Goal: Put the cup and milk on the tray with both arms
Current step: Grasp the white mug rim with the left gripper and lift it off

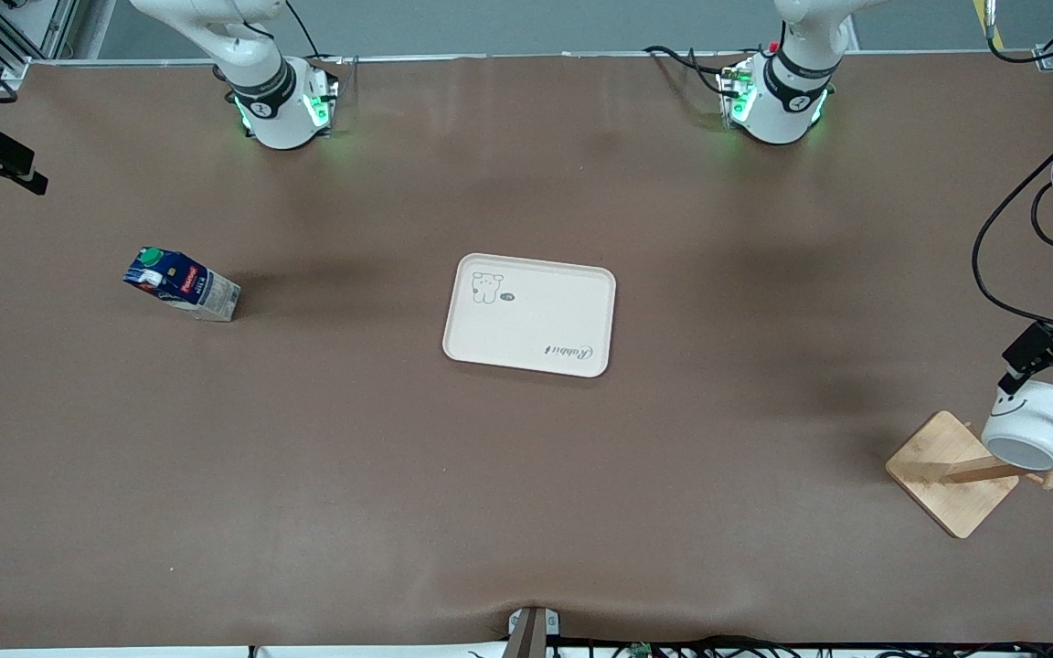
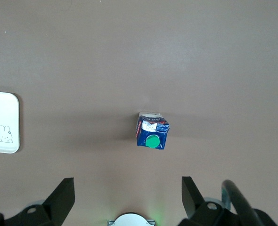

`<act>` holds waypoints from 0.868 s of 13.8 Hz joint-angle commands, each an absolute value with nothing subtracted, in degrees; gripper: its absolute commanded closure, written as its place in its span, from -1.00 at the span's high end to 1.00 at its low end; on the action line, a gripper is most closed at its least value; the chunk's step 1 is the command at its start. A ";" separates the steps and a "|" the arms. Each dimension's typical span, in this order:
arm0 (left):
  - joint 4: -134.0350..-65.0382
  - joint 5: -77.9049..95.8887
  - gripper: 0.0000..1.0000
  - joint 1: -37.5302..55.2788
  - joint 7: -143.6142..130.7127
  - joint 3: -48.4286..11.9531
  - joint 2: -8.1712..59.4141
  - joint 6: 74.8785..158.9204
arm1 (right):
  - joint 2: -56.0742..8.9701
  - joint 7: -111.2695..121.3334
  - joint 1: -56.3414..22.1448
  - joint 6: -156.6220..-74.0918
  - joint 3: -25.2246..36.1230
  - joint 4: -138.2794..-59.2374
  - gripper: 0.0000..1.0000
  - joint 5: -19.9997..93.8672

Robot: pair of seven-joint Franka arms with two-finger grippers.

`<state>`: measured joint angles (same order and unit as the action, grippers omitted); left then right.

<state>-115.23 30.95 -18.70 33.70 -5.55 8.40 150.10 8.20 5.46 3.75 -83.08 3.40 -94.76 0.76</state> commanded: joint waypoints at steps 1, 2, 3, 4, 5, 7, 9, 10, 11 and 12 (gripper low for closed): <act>-111.63 32.52 0.88 -18.46 35.33 -6.67 11.86 150.55 | 7.73 6.24 4.75 -82.70 2.90 -93.78 1.00 1.58; -111.45 32.52 0.85 -18.46 35.42 -7.03 12.39 151.17 | 7.73 6.24 4.83 -82.62 2.90 -93.78 1.00 1.58; -111.45 32.43 0.74 -18.28 35.42 -7.03 12.48 151.61 | 7.73 6.24 4.83 -82.62 2.90 -93.78 1.00 1.58; -111.36 32.43 0.57 -18.19 35.42 -7.12 12.48 151.70 | 7.73 6.24 4.83 -82.79 2.90 -93.78 1.00 1.58; -111.36 32.34 0.32 -18.19 35.42 -7.21 12.83 151.70 | 7.65 6.24 4.83 -82.88 2.90 -93.78 1.00 1.58; -111.44 31.99 -0.23 -18.19 35.51 -7.56 12.83 151.70 | 7.65 6.24 4.75 -83.05 2.90 -93.78 1.00 1.58; -111.97 31.73 -0.76 -18.46 35.77 -7.82 12.57 151.44 | 7.38 6.24 4.75 -83.14 2.90 -93.78 1.00 1.58; -112.32 31.73 -0.91 -18.46 37.25 -7.82 12.39 151.17 | 7.30 6.24 4.75 -83.14 2.90 -93.78 1.00 1.58; -112.59 31.73 -1.00 -18.63 39.61 -7.82 12.31 151.08 | 7.29 6.24 4.75 -83.14 2.90 -93.69 1.00 1.58; -113.28 31.73 -1.00 -18.72 41.29 -7.91 12.13 151.00 | 7.12 6.33 4.75 -83.23 2.90 -93.52 1.00 1.58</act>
